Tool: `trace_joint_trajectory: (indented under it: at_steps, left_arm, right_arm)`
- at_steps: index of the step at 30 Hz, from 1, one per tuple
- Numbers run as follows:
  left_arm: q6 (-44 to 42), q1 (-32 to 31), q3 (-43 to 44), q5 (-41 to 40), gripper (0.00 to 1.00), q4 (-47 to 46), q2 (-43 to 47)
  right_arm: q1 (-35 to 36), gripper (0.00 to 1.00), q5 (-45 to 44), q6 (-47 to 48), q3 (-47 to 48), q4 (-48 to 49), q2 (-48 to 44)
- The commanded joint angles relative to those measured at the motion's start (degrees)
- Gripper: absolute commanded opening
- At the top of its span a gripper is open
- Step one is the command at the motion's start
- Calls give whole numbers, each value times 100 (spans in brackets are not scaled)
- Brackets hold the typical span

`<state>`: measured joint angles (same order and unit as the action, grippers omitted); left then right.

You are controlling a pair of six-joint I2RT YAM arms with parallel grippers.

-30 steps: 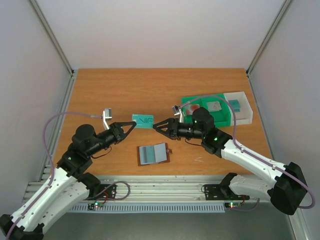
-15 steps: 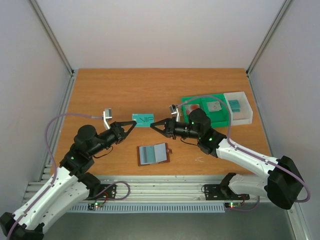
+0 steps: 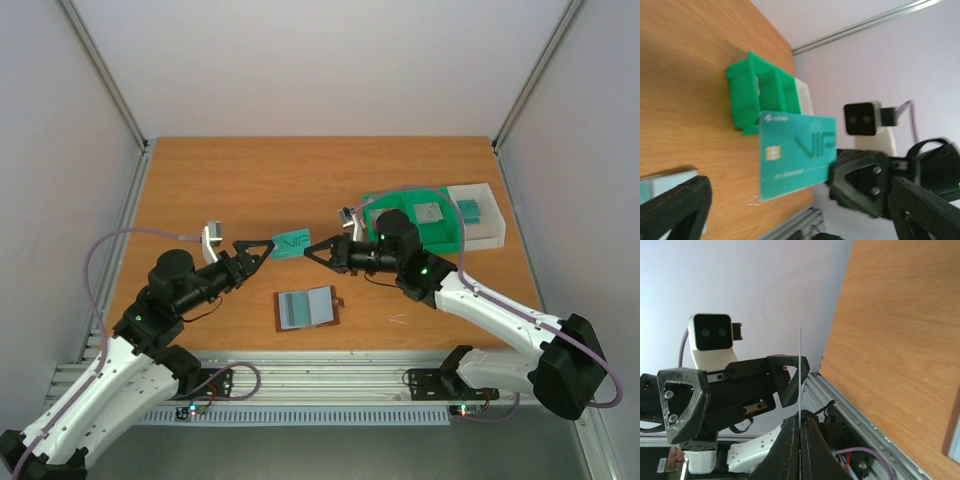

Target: Take the credit cards out of the card holder

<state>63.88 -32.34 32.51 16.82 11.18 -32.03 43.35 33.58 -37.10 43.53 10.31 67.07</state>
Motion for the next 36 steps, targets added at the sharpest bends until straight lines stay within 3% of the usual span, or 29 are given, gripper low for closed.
trace_joint_trajectory:
  at_steps: [1,6,14,18,29,36]
  left_arm:
    - [-489,-9,359,-304,99,735,125]
    - [-889,-9,544,-330,99,1310,-3]
    - [-1780,-9,840,-181,99,2167,-212]
    - [-2104,-9,910,-88,99,2467,-332]
    - [-2670,-9,967,138,99,2887,-494]
    - [-2964,-9,1073,10,99,2971,-545]
  right_arm:
    - [-338,1,243,1103,635,-1377,3]
    - [-798,1,-197,2313,1246,-3068,27]
    - [-2293,1,-144,3592,1916,-4634,419]
    - [-2828,1,-708,4310,2405,-5394,654]
    - [-4852,1,-1489,5081,2884,-5922,917]
    - [-5239,1,-3247,5645,3651,-6548,1580]
